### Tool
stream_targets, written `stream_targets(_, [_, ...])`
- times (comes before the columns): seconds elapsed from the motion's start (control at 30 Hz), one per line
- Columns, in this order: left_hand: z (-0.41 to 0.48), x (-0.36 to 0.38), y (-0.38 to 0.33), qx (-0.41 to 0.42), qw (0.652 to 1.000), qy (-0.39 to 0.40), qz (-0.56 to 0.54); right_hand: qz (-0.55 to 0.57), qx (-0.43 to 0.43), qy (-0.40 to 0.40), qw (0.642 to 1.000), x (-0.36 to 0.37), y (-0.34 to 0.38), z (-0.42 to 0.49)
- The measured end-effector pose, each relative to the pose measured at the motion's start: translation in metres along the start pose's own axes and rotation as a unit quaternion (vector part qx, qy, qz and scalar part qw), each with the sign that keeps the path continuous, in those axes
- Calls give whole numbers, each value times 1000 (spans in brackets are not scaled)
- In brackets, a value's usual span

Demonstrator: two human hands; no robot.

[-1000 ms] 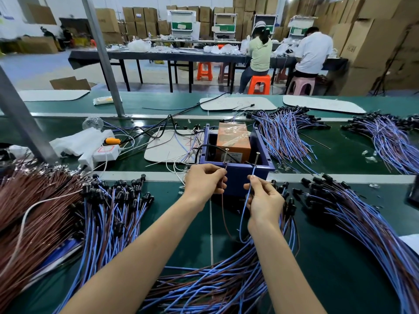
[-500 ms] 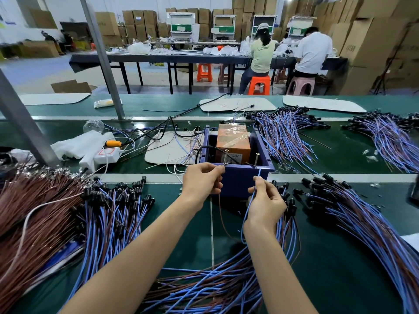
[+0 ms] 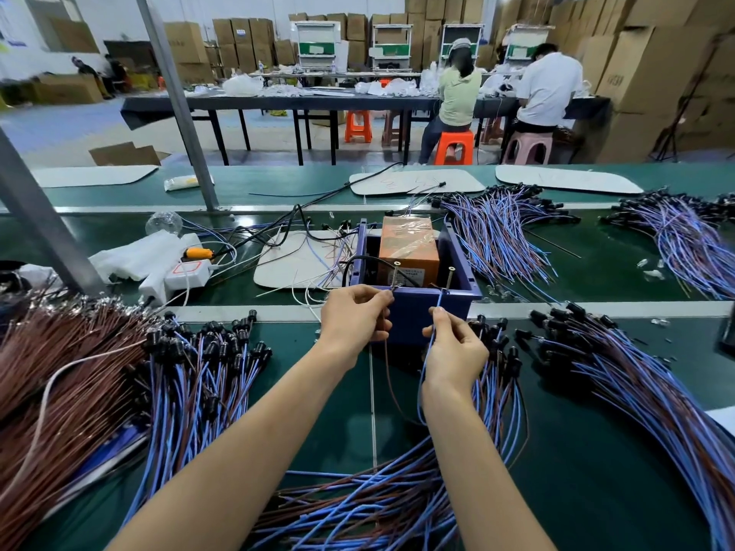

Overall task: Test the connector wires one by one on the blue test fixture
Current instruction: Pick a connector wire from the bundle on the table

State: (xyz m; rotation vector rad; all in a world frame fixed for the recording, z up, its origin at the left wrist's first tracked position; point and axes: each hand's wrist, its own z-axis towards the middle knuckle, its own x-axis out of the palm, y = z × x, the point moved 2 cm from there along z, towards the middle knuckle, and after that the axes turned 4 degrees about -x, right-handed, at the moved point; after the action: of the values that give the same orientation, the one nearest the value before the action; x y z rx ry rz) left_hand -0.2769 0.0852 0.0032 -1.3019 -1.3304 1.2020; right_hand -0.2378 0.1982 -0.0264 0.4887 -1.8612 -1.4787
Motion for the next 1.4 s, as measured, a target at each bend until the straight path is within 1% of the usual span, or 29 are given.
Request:
stream_targets(0.37, [3, 1, 0, -6, 1000, -7, 19, 32, -18, -41, 998, 4, -6, -9])
stream_targets(0.6, [2, 0, -1, 27, 998, -15, 62, 18, -25, -35, 999, 7, -9, -12])
stream_targets(0.83, [2, -1, -2, 41, 996, -16, 82, 12, -18, -28, 999, 4, -9, -11])
stream_targets(1.0, [1, -3, -4, 54, 991, -25, 117, 11, -15, -29, 999, 5, -9, -10])
stream_targets(1.1, [1, -3, -7, 85, 983, -39, 156, 7, -14, -29, 999, 6, -8, -8])
stream_targets(1.3, [0, -3, -10, 162, 951, -57, 256, 20, 2, -35, 999, 6, -7, -6])
stream_targets(1.4, [0, -3, -13, 183, 941, -62, 278, 20, -1, -43, 999, 6, -7, -5])
